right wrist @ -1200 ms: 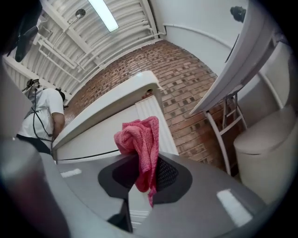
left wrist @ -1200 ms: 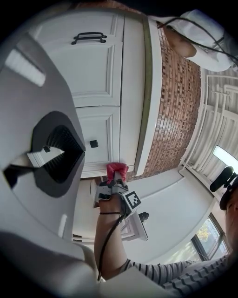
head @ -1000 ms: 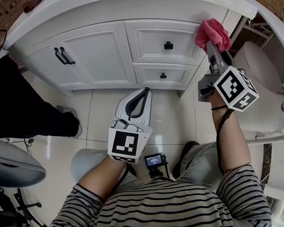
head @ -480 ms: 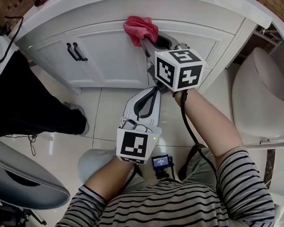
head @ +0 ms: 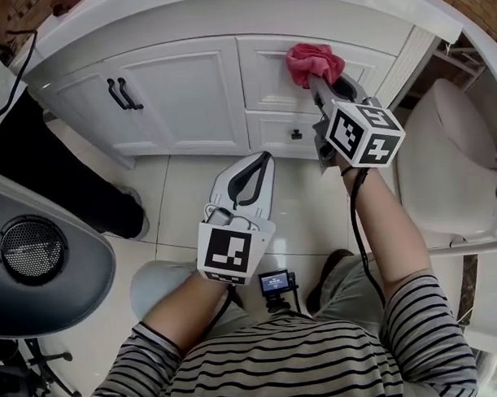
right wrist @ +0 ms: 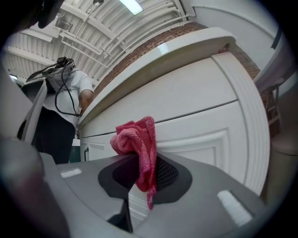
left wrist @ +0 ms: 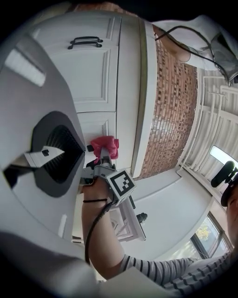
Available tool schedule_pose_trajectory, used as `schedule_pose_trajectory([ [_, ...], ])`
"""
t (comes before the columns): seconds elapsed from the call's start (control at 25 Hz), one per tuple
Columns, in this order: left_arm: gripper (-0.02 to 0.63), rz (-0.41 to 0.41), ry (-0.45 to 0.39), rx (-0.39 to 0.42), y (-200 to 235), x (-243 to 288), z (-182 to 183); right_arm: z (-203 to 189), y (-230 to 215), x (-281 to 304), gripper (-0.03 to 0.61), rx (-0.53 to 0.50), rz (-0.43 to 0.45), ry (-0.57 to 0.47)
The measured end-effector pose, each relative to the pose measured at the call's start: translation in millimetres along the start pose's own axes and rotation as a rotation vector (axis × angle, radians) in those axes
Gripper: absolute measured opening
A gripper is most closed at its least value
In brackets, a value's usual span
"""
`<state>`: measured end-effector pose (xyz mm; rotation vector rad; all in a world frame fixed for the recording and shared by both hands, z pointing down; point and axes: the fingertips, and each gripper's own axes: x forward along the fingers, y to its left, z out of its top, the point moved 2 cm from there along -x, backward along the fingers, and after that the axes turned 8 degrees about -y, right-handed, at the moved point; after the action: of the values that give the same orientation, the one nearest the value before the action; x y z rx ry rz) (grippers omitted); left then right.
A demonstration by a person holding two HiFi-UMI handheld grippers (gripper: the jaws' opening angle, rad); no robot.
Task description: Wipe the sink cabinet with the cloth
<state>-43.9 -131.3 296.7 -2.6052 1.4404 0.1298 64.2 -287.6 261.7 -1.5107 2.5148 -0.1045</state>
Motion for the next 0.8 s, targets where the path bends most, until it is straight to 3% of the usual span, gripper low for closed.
schedule_pose_trajectory([
  [0.28,-0.009,-0.012,0.027,0.006,-9.7,2.9,-10.5,16.0,-94.0,-63.8,0.077,0.077,-0.196,-0.068],
  [0.44,-0.009,-0.007,0.010,-0.007,-9.6,-0.8,-3.2,21.6,-105.2,-90.9,0.071,0.100,-0.255,-0.087],
  [0.52,-0.009,-0.006,-0.002,-0.021,-8.3,-2.8,4.2,19.1,-80.5,-94.5,0.071,0.132,-0.197,-0.096],
  [0.6,-0.009,-0.007,-0.007,-0.032,-6.5,-3.9,10.9,4.8,-38.7,-85.2,0.071,0.150,-0.078,-0.081],
  [0.72,-0.009,-0.004,-0.019,-0.036,-4.5,-5.4,15.2,-40.1,30.2,-55.8,0.071,0.166,0.126,0.000],
  [0.8,-0.009,0.000,-0.021,-0.037,-3.2,-6.1,15.4,-73.8,62.3,-33.6,0.071,0.150,0.206,0.063],
])
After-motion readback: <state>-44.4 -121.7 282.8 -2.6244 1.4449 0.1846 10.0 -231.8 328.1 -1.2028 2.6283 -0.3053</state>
